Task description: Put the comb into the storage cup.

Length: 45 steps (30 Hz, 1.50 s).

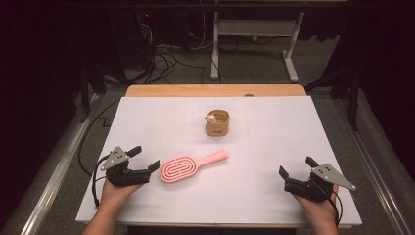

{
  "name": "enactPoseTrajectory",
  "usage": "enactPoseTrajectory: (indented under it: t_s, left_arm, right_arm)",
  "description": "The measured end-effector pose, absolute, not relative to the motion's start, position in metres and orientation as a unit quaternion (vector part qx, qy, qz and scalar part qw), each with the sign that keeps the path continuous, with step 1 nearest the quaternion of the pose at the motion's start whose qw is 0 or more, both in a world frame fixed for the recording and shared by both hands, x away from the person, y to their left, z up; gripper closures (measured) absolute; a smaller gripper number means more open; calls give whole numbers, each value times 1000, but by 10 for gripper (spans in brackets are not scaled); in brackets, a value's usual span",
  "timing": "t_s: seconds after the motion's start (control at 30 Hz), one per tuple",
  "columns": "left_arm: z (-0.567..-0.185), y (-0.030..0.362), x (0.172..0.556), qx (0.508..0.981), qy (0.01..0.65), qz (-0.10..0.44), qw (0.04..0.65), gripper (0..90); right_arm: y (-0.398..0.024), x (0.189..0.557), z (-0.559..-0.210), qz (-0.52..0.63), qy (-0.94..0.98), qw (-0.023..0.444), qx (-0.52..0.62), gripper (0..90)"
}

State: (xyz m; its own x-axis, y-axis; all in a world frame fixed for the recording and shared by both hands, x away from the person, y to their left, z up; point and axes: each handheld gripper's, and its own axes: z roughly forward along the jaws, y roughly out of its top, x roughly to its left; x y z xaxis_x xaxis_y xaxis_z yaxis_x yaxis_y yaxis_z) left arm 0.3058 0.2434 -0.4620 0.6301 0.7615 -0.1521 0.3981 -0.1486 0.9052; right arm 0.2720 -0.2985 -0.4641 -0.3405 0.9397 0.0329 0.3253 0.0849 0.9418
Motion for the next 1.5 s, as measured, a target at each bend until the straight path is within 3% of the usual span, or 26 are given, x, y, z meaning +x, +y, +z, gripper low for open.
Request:
enactPoseTrajectory:
  t_s: [0.07,1.5]
  left_arm:
    - [-462,242,306,738,393,177,520,1]
    - [-458,227,296,746,359,183,530,0]
  right_arm:
    - [-298,272,-464,480,663,320,476,15]
    - [-291,270,-457,486,676,325,448,3]
